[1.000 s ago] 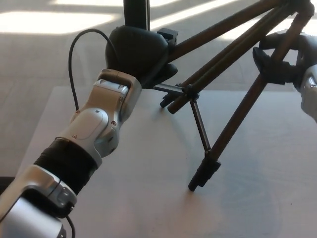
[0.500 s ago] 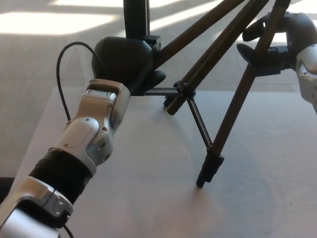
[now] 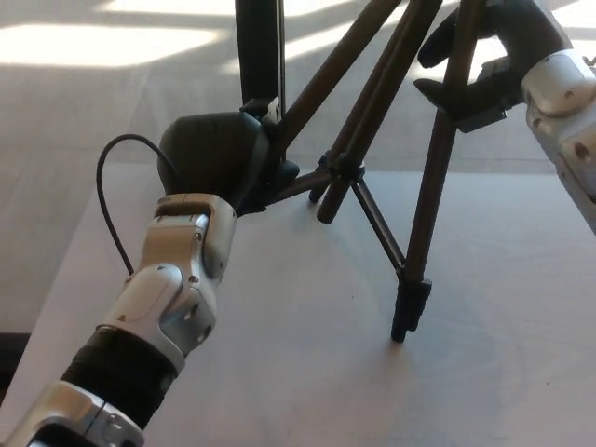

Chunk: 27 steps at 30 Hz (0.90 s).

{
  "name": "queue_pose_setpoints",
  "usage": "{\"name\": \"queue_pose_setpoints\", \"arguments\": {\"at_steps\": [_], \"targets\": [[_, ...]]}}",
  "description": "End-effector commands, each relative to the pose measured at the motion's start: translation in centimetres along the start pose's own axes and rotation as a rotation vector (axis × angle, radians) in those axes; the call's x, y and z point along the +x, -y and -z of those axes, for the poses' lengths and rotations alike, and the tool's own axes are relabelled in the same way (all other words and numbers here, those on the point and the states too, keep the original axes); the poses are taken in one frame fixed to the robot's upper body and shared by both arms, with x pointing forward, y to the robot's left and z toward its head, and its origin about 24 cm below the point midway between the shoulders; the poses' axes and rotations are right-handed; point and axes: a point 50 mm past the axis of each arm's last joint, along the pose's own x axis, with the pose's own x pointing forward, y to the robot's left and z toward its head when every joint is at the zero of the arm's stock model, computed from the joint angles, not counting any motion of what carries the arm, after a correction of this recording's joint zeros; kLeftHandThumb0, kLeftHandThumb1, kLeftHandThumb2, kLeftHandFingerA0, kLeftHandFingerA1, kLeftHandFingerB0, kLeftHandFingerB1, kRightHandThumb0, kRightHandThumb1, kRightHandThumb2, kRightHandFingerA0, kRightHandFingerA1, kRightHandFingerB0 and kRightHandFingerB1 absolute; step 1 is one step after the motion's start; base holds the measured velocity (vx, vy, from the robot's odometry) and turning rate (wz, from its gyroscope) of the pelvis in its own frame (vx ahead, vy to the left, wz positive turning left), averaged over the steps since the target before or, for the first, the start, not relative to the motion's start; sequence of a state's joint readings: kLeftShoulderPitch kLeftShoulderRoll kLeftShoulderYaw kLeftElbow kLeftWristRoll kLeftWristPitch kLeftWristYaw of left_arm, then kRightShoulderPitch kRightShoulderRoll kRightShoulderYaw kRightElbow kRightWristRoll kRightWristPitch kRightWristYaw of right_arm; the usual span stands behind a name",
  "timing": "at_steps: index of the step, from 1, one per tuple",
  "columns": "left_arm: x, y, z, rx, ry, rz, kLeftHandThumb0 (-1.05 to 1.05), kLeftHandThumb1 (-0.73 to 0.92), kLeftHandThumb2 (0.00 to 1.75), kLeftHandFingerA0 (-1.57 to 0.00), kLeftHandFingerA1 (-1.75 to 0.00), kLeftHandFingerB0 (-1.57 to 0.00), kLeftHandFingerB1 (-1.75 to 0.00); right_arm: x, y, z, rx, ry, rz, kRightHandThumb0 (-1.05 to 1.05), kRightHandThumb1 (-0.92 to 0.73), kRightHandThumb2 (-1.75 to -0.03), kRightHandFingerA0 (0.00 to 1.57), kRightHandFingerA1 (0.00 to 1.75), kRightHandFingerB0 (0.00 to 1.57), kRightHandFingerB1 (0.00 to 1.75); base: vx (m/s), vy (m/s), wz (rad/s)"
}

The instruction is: Use both hands of the robot to pick up the tripod lying in the middle of the desk and make it stand upright on the desk

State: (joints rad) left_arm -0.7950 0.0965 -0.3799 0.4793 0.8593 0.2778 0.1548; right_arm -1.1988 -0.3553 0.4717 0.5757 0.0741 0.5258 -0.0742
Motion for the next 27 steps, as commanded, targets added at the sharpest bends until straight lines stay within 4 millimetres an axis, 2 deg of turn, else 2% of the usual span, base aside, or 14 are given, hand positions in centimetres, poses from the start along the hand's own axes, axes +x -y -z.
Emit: {"name": "queue_pose_setpoints", "arguments": {"at_steps": [1, 11, 12, 13, 14, 15, 17, 18, 20, 21, 22, 23, 24, 27], "targets": [[-3.2, 4.4, -2.2, -0.179, -0.021, 0.160, -0.16, 0.57, 0.91, -0.85, -1.75, -0.64, -1.65, -1.6, 0.5, -8.9, -0.387, 0.402, 0.110, -0.26, -0.38, -1.37, 0.99, 1.75, 0.87, 1.44, 0.00, 0.000, 0.00], [-4.4, 5.3, -1.9, -0.250, -0.091, 0.186, -0.25, 0.68, 0.77, -0.83, -1.75, -0.63, -1.51, -2.0, -0.9, -9.9, -0.449, 0.430, 0.067, -0.28, -0.42, -1.25, 0.95, 1.75, 0.77, 1.64, 0.00, 0.000, 0.00], [-4.4, 5.3, -1.9, -0.236, -0.092, 0.188, -0.24, 0.68, 0.69, -0.81, -1.75, -0.65, -1.46, -2.0, -0.9, -10.0, -0.451, 0.427, 0.060, -0.37, -0.50, -1.15, 1.20, 1.34, 0.87, 1.10, 0.00, 0.000, 0.00], [-4.6, 5.5, -1.7, -0.220, -0.095, 0.198, -0.22, 0.64, 0.70, -0.81, -1.75, -0.64, -1.47, -2.2, -1.1, -10.0, -0.459, 0.427, 0.052, -0.31, -0.48, -1.15, 0.96, 1.70, 0.84, 0.90, 0.00, 0.000, 0.00], [-4.6, 5.5, -1.8, -0.220, -0.095, 0.198, -0.22, 0.64, 0.70, -0.81, -1.75, -0.64, -1.47, -2.2, -1.0, -10.0, -0.461, 0.426, 0.053, -0.31, -0.48, -1.15, 0.96, 1.70, 0.84, 0.90, 0.00, 0.000, 0.00], [-4.8, 5.6, -1.6, -0.203, -0.091, 0.199, -0.28, 0.63, 0.64, -0.85, -1.63, -0.66, -0.94, -2.2, -1.3, -9.9, -0.458, 0.428, 0.056, -0.26, -0.47, -1.19, 0.95, 1.74, 0.79, 1.41, 0.00, 0.000, 0.00], [-5.0, 5.7, -1.6, -0.200, -0.088, 0.198, -0.25, 0.65, 0.64, -0.94, -1.75, -0.62, -1.24, -2.3, -1.4, -9.7, -0.451, 0.423, 0.053, -0.24, -0.46, -1.23, 0.96, 1.73, 0.84, 1.36, 0.00, 0.000, 0.00], [-5.1, 5.7, -1.5, -0.198, -0.090, 0.207, -0.25, 0.70, 0.70, -0.82, -1.61, -0.65, -1.11, -2.3, -1.5, -9.6, -0.442, 0.415, 0.051, -0.24, -0.45, -1.24, 0.94, 1.74, 0.81, 1.51, 0.00, 0.000, 0.00], [-4.9, 5.7, -1.4, -0.188, -0.089, 0.213, -0.22, 0.68, 0.79, -0.80, -1.70, -0.65, -1.44, -2.2, -1.5, -9.2, -0.424, 0.377, 0.037, -0.30, -0.38, -1.25, 1.12, 1.61, 0.91, 1.28, 0.00, 0.000, 0.00], [-5.0, 5.8, -1.3, -0.187, -0.090, 0.217, -0.22, 0.68, 0.80, -0.78, -1.75, -0.62, -1.54, -2.2, -1.6, -8.9, -0.429, 0.378, 0.042, -0.23, -0.37, -1.35, 0.94, 1.75, 0.81, 1.49, 0.00, 0.000, 0.00], [-4.9, 5.7, -1.2, -0.178, -0.102, 0.231, -0.23, 0.71, 0.75, -0.77, -1.75, -0.61, -1.55, -2.2, -1.6, -8.7, -0.432, 0.365, 0.041, -0.23, -0.36, -1.35, 0.93, 1.75, 0.82, 1.48, 0.00, 0.000, 0.00], [-5.0, 5.7, -1.2, -0.173, -0.097, 0.232, -0.21, 0.68, 0.80, -0.77, -1.75, -0.63, -1.55, -2.2, -1.8, -8.3, -0.420, 0.366, 0.052, -0.26, -0.41, -1.22, 1.23, 1.41, 0.96, 1.21, 0.00, 0.000, 0.00], [-5.0, 5.7, -1.2, -0.171, -0.097, 0.227, -0.21, 0.70, 0.68, -0.88, -1.72, -0.65, -1.32, -2.2, -1.9, -7.9, -0.396, 0.359, 0.045, -0.19, -0.34, -1.37, 0.94, 1.75, 0.84, 1.53, 0.00, 0.000, 0.00], [-5.3, 5.5, -0.9, -0.139, -0.060, 0.203, -0.33, 0.75, 0.64, -0.82, -1.72, -0.71, -1.45, -2.0, -2.2, -6.2, -0.359, 0.308, 0.036, -0.20, -0.34, -1.41, 0.93, 1.75, 0.87, 1.53, 0.00, 0.000, 0.00]]}}
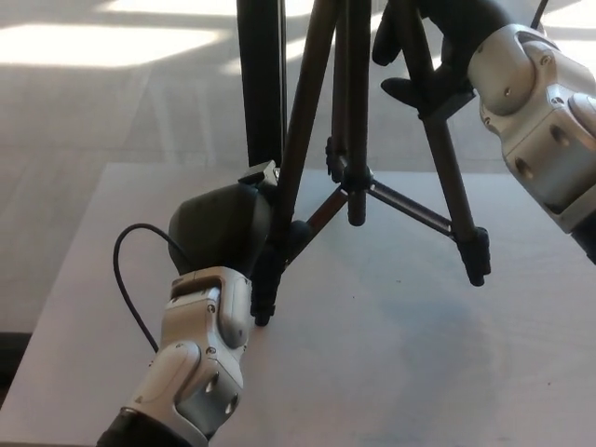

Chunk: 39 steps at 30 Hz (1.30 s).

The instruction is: Use both hands of the robot to pick up the tripod lying in the middle of the desk and make it stand upright on the desk

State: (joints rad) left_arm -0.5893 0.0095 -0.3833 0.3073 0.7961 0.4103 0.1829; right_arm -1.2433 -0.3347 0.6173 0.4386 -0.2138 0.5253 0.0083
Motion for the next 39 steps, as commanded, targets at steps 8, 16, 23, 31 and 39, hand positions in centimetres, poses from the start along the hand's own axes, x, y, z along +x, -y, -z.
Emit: {"name": "queue_pose_setpoints", "arguments": {"at_steps": [8, 16, 23, 31, 39], "targets": [[-1.5, 2.1, 0.9, 0.104, 0.059, 0.143, -0.17, 0.56, 0.76, -0.79, -1.75, -0.64, -1.63, -1.2, -1.1, 1.7, 0.007, 0.026, 0.002, -0.20, -0.43, -1.19, 0.89, 1.65, 0.86, 1.13, 0.00, 0.000, 0.00], [-1.7, 2.1, 1.4, 0.072, 0.056, 0.130, -0.26, 0.64, 0.78, -0.87, -1.67, -0.69, -1.30, -1.8, -1.9, 4.1, 0.036, -0.071, -0.037, -0.21, -0.48, -1.14, 0.84, 1.64, 0.83, 1.06, 0.00, 0.000, 0.00], [-1.5, 1.8, 1.2, 0.058, 0.056, 0.129, -0.23, 0.63, 0.80, -0.80, -1.74, -0.63, -1.57, -1.6, -1.9, 4.3, 0.061, -0.089, -0.092, -0.19, -0.45, -1.14, 0.83, 1.65, 0.83, 1.10, 0.00, 0.000, 0.00], [-1.7, 2.0, 1.2, 0.048, 0.049, 0.140, -0.24, 0.59, 0.66, -0.85, -1.55, -0.81, -0.92, -1.3, -2.2, 4.3, 0.064, -0.130, -0.191, -0.42, -0.68, -0.60, 0.82, 0.89, 0.47, 0.37, 0.00, 0.000, 0.00], [-1.4, 2.0, 1.1, 0.049, -0.008, 0.207, -0.45, 0.66, 0.60, -0.78, -1.24, -0.44, -0.52, -1.1, -2.3, 4.5, -0.093, -0.228, -0.347, -0.89, -0.57, -0.87, 0.00, 0.08, 0.05, 0.11, 0.00, 0.000, 0.00]]}}
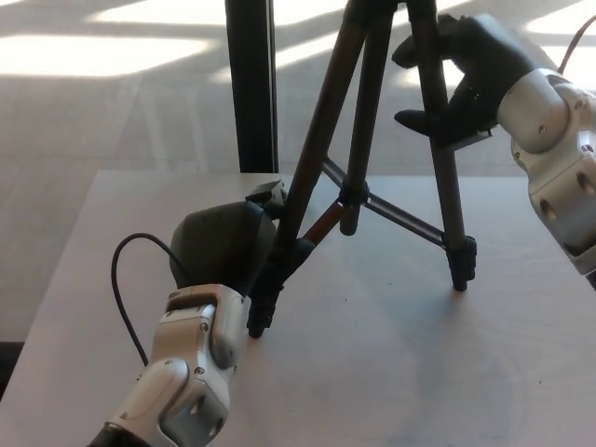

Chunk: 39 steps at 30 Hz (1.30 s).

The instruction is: Use both hands of the robot to pick up the tripod lying in the middle of the desk and make it stand upright on the desk

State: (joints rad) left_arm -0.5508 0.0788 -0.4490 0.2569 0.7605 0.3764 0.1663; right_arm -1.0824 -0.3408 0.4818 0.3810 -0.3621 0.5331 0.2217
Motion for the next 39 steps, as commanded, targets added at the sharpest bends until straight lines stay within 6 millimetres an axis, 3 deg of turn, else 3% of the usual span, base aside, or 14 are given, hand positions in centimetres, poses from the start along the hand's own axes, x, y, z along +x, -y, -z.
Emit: {"name": "queue_pose_setpoints", "arguments": {"at_steps": [1, 3, 5, 6, 8, 9, 11, 12, 23, 24, 25, 26, 27, 39], "targets": [[-0.3, 1.6, 0.7, 0.017, -0.070, 0.186, -0.58, 0.49, 0.93, -0.71, -0.98, -0.23, -0.54, 0.4, -0.5, 0.4, -0.101, -0.148, -0.190, -0.91, -0.58, -0.87, 0.00, 0.13, 0.00, 0.04, 0.00, 0.000, 0.00], [-0.2, 1.5, 0.6, -0.011, -0.084, 0.246, -0.59, 0.64, 0.60, -0.60, -0.93, -0.21, -0.39, 0.4, -0.4, 0.5, -0.111, -0.167, -0.204, -0.94, -0.58, -0.87, 0.00, 0.16, 0.08, 0.00, 0.00, 0.000, 0.00], [-0.1, 1.3, 0.7, -0.039, -0.078, 0.280, -0.64, 0.51, 0.88, -0.55, -0.81, -0.18, -0.50, 0.5, -0.3, 0.6, -0.133, -0.174, -0.206, -0.95, -0.58, -0.90, 0.00, 0.22, 0.04, 0.00, 0.00, 0.000, 0.00], [-0.2, 1.3, 0.7, -0.043, -0.074, 0.289, -0.58, 0.65, 0.59, -0.51, -0.81, -0.23, -0.40, 0.5, -0.3, 0.6, -0.156, -0.176, -0.203, -0.96, -0.57, -0.90, 0.00, 0.24, 0.00, 0.00, 0.00, 0.000, 0.00], [-0.3, 1.2, 0.7, -0.049, -0.065, 0.291, -0.57, 0.64, 0.59, -0.53, -0.92, -0.24, -0.42, 0.5, -0.3, 0.7, -0.165, -0.177, -0.198, -0.96, -0.57, -0.91, 0.00, 0.25, 0.00, 0.00, 0.00, 0.000, 0.00], [-0.3, 1.3, 0.8, -0.047, -0.067, 0.295, -0.62, 0.50, 0.88, -0.48, -0.78, -0.21, -0.52, 0.5, -0.3, 0.8, -0.162, -0.174, -0.196, -0.95, -0.55, -0.90, 0.00, 0.25, 0.00, 0.00, 0.00, 0.000, 0.00], [-0.4, 1.4, 1.0, -0.048, -0.077, 0.308, -0.60, 0.49, 0.88, -0.45, -0.73, -0.23, -0.53, 0.5, -0.5, 0.9, -0.156, -0.165, -0.187, -0.95, -0.55, -0.90, 0.00, 0.25, 0.00, 0.00, 0.00, 0.000, 0.00], [-0.5, 1.4, 1.0, -0.049, -0.080, 0.312, -0.57, 0.65, 0.59, -0.43, -0.70, -0.29, -0.43, 0.5, -0.6, 1.0, -0.156, -0.165, -0.187, -0.96, -0.55, -0.90, 0.00, 0.25, 0.00, 0.00, 0.00, 0.000, 0.00], [-0.9, 1.6, 1.8, -0.019, -0.104, 0.369, -0.64, 0.69, 0.61, -0.16, -0.56, -0.16, -0.37, 0.3, -0.8, 1.3, -0.170, -0.166, -0.143, -1.00, -0.56, -0.93, 0.00, 0.24, 0.00, 0.00, 0.00, 0.000, 0.00], [-0.9, 1.5, 1.9, -0.053, -0.109, 0.424, -0.76, 0.53, 0.94, -0.01, -0.38, -0.05, -0.18, 0.3, -0.9, 1.5, -0.181, -0.159, -0.133, -0.94, -0.55, -0.73, 0.00, 0.00, 0.00, 0.00, 0.00, 0.000, 0.00], [-0.8, 1.3, 2.2, -0.186, -0.114, 0.533, -1.00, 0.69, 0.64, 0.00, 0.00, 0.00, 0.00, 0.3, -0.5, 1.5, -0.192, -0.167, -0.133, -0.98, -0.58, -0.73, 0.00, 0.00, 0.00, 0.00, 0.00, 0.000, 0.00], [-0.8, 1.2, 2.3, -0.269, -0.129, 0.569, -1.00, 0.55, 0.84, 0.00, 0.00, 0.00, 0.00, 0.3, -0.4, 1.6, -0.196, -0.170, -0.136, -0.97, -0.60, -0.69, 0.00, 0.00, 0.00, 0.00, 0.00, 0.000, 0.00], [-0.7, 1.0, 2.3, -0.346, -0.125, 0.596, -1.05, 0.68, 0.62, 0.00, 0.00, 0.00, 0.00, 0.3, -0.4, 1.6, -0.203, -0.171, -0.130, -1.01, -0.63, -0.60, 0.00, 0.00, 0.00, 0.00, 0.00, 0.000, 0.00], [-0.2, -3.5, 3.3, -0.675, -0.047, 0.578, -1.05, 0.65, 0.63, 0.00, 0.00, 0.00, 0.00, -0.7, 0.3, 3.2, -0.173, -0.172, -0.105, -1.01, -0.55, -0.74, 0.00, 0.00, 0.00, 0.00, 0.00, 0.000, 0.00]]}}
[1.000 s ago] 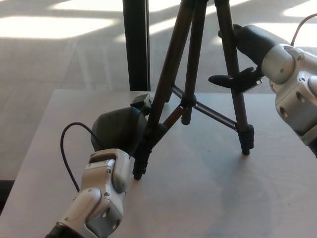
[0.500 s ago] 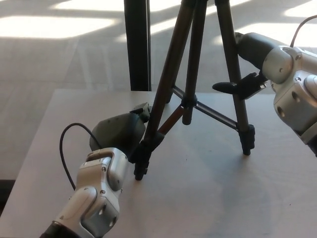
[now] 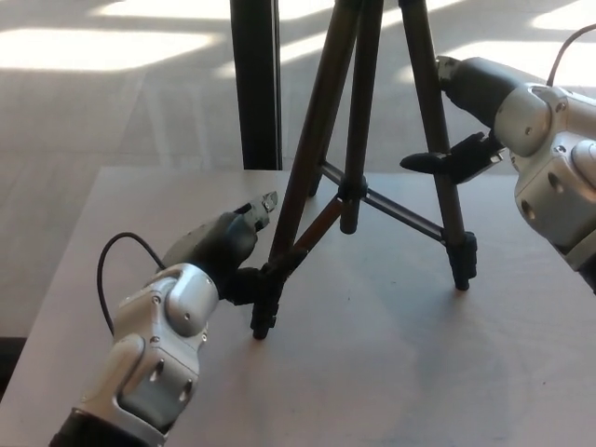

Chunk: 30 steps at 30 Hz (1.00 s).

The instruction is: Use both hands of the robot to pick up the tripod lying in the middle of the desk and make it stand upright on the desk

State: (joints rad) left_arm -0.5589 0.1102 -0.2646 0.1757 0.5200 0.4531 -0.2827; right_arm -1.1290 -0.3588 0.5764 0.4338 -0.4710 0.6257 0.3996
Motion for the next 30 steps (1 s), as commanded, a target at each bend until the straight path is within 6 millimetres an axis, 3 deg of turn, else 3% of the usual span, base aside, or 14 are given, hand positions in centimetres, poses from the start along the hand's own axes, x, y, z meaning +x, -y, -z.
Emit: {"name": "queue_pose_setpoints", "arguments": {"at_steps": [1, 11, 13, 14, 15, 16, 18, 20, 21, 22, 23, 27, 28, 30], "targets": [[-1.3, -2.1, 0.2, -0.308, 0.091, 0.238, -1.05, 0.66, 0.64, 0.00, 0.00, 0.00, 0.00, -0.8, 0.3, 2.8, -0.014, -0.035, 0.019, -1.02, -0.55, -0.75, 0.00, 0.00, 0.00, 0.00, 0.00, 0.000, 0.00], [-3.4, -5.6, 1.5, -0.288, 0.102, 0.152, -1.05, 0.66, 0.65, 0.00, 0.00, 0.00, 0.00, -3.3, 1.8, 6.3, 0.005, -0.080, -0.010, -1.01, -0.57, -0.78, 0.00, 0.00, 0.00, 0.00, 0.00, 0.000, 0.00], [-4.2, -6.2, 2.1, -0.286, 0.118, 0.133, -1.05, 0.69, 0.63, 0.00, 0.00, 0.00, 0.00, -4.1, 2.2, 7.4, 0.023, -0.096, -0.014, -1.00, -0.68, -0.61, 0.00, 0.00, 0.00, 0.00, 0.00, 0.000, 0.00], [-4.8, -6.6, 2.5, -0.307, 0.123, 0.121, -1.05, 0.71, 0.63, 0.00, 0.00, 0.00, 0.00, -4.4, 2.3, 8.1, 0.044, -0.105, -0.006, -1.00, -0.56, -0.80, 0.00, 0.00, 0.00, 0.00, 0.00, 0.000, 0.00], [-5.4, -7.0, 3.0, -0.304, 0.126, 0.106, -1.05, 0.73, 0.64, 0.00, 0.00, 0.00, 0.00, -4.9, 2.5, 9.2, 0.057, -0.110, -0.004, -1.01, -0.69, -0.60, 0.00, 0.00, 0.00, 0.00, 0.00, 0.000, 0.00], [-5.9, -7.3, 3.7, -0.322, 0.122, 0.098, -1.05, 0.73, 0.65, 0.00, 0.00, 0.00, 0.00, -5.2, 2.6, 10.3, 0.069, -0.118, -0.002, -1.05, -0.55, -0.89, 0.00, 0.00, 0.00, 0.00, 0.00, 0.000, 0.00], [-7.7, -8.3, 5.4, -0.341, 0.109, 0.069, -1.05, 0.76, 0.66, 0.00, 0.00, 0.00, 0.00, -6.5, 3.1, 13.5, 0.112, -0.169, 0.005, -1.05, -0.55, -0.92, 0.00, 0.00, 0.00, 0.00, 0.00, 0.000, 0.00], [-9.2, -9.1, 6.2, -0.342, 0.109, 0.065, -1.05, 0.77, 0.66, 0.00, 0.00, 0.00, 0.00, -8.2, 3.7, 14.3, 0.175, -0.159, 0.046, -1.03, -0.56, -0.84, 0.00, 0.00, 0.00, 0.00, 0.00, 0.000, 0.00], [-10.0, -9.4, 6.8, -0.351, 0.109, 0.038, -1.05, 0.77, 0.67, 0.00, 0.00, 0.00, 0.00, -9.2, 4.1, 15.1, 0.220, -0.160, 0.052, -1.01, -0.71, -0.62, 0.00, 0.00, 0.00, 0.00, 0.00, 0.000, 0.00], [-11.6, -10.0, 8.1, -0.389, 0.085, 0.006, -1.05, 0.75, 0.65, 0.00, 0.00, 0.00, 0.00, -10.7, 4.6, 16.6, 0.265, -0.169, 0.078, -1.03, -0.59, -0.87, 0.00, 0.00, 0.00, 0.00, 0.00, 0.000, 0.00], [-12.8, -10.4, 8.9, -0.409, 0.072, -0.016, -1.05, 0.76, 0.64, 0.00, 0.00, 0.00, 0.00, -11.8, 4.9, 17.4, 0.290, -0.174, 0.097, -1.05, -0.73, -0.62, 0.00, 0.00, 0.00, 0.00, 0.00, 0.000, 0.00], [-16.4, -11.0, 11.9, -0.450, 0.013, -0.129, -1.03, 0.77, 0.69, 0.00, 0.00, 0.00, 0.00, -15.3, 5.3, 20.5, 0.392, -0.161, 0.149, -1.02, -0.68, -0.61, 0.00, 0.00, 0.00, 0.00, 0.00, 0.000, 0.00], [-18.7, -11.0, 14.1, -0.523, -0.069, -0.264, -1.05, 0.64, 1.07, 0.00, -0.20, 0.00, -0.15, -18.1, 5.1, 22.6, 0.458, -0.210, 0.215, -1.05, -0.59, -1.00, 0.00, 0.11, 0.00, 0.04, 0.00, 0.000, 0.00], [-20.3, -11.0, 15.6, -0.627, -0.105, -0.372, -1.05, 0.63, 1.05, 0.00, -0.16, 0.00, -0.15, -20.3, 4.9, 24.4, 0.524, -0.235, 0.294, -1.03, -0.58, -0.95, 0.00, 0.11, 0.00, 0.00, 0.00, 0.000, 0.00]]}}
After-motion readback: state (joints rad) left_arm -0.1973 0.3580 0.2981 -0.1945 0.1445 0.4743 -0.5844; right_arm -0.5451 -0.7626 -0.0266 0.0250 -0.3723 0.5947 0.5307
